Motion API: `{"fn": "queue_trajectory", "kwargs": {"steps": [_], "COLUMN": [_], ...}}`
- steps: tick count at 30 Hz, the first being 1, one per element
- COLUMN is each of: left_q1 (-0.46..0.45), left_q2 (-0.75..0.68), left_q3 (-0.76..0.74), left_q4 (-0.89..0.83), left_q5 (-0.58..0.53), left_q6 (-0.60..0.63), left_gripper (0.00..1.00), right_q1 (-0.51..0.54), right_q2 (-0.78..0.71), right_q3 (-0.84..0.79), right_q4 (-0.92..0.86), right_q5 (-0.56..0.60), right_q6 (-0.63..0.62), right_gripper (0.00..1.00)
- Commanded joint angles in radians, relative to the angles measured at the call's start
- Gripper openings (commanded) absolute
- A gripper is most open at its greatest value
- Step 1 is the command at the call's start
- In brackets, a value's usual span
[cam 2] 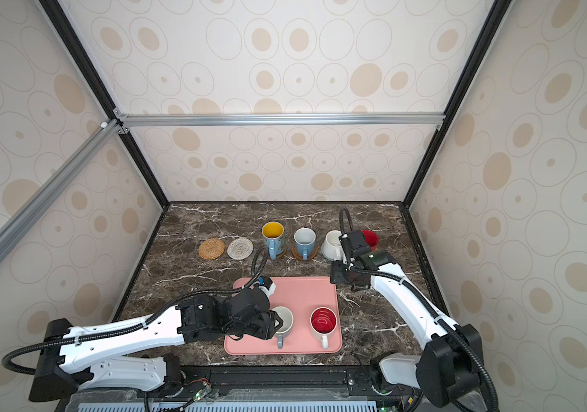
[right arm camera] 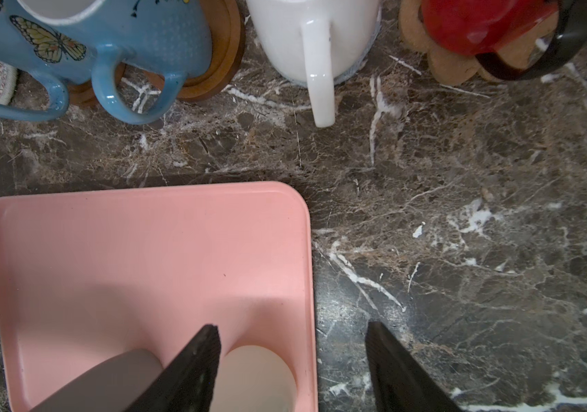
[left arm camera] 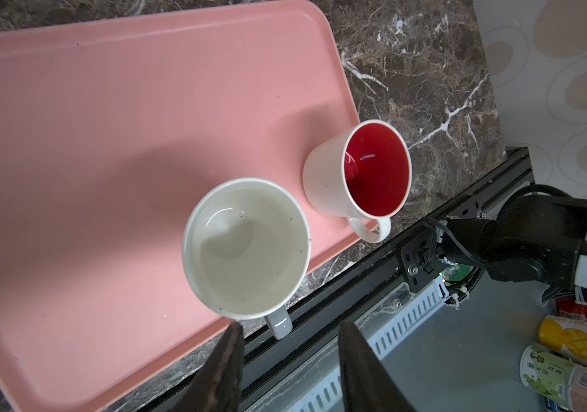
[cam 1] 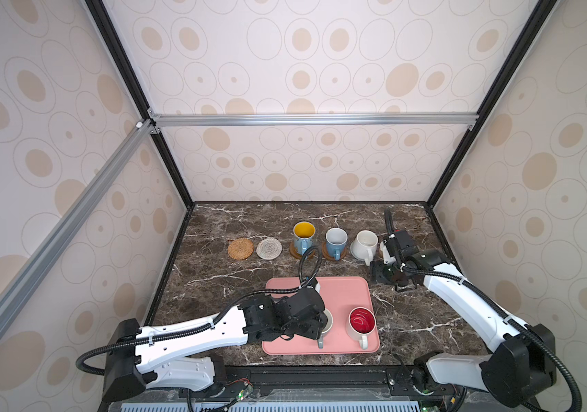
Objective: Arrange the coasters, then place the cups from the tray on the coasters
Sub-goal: 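Move the left gripper over the white mug on the pink tray, then lower the left gripper into the white mug and close on its rim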
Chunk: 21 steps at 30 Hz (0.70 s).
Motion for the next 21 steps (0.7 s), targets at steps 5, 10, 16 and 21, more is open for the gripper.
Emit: {"fn": "queue_trajectory", "kwargs": {"steps": [5,10,16,21], "left_q1": [-0.061,-0.092,-0.106,-0.106], "left_q2": [0.013,0.055,0.088,0.104], "left_q3": [-0.01,-0.009,-0.015,-0.024], "left_q4": [-0.045,-0.032,-0.043,-0.052], "left_q5": [0.016,0.02,0.012,-0.007], "left_q6": [-0.077,-0.089,-0.119,-0.126], "left_gripper": [0.45,0.45,0.45,0.45], "right_q1": [-0.004,-0.004,-0.004,-0.005], "right_q2": [0.013,0.021,0.021,0.013], "right_q3": [0.012,0.013,0.013,0.006], "right_q4": [0.0,0.0,-0.003,-0.004], "right_q5": [-0.004,-0.012,-0.012,-0.004], "right_q6": [-0.022,-0.026,-0.033,-0.036], "right_gripper": [0.69,0.69,0.69,0.68]}}
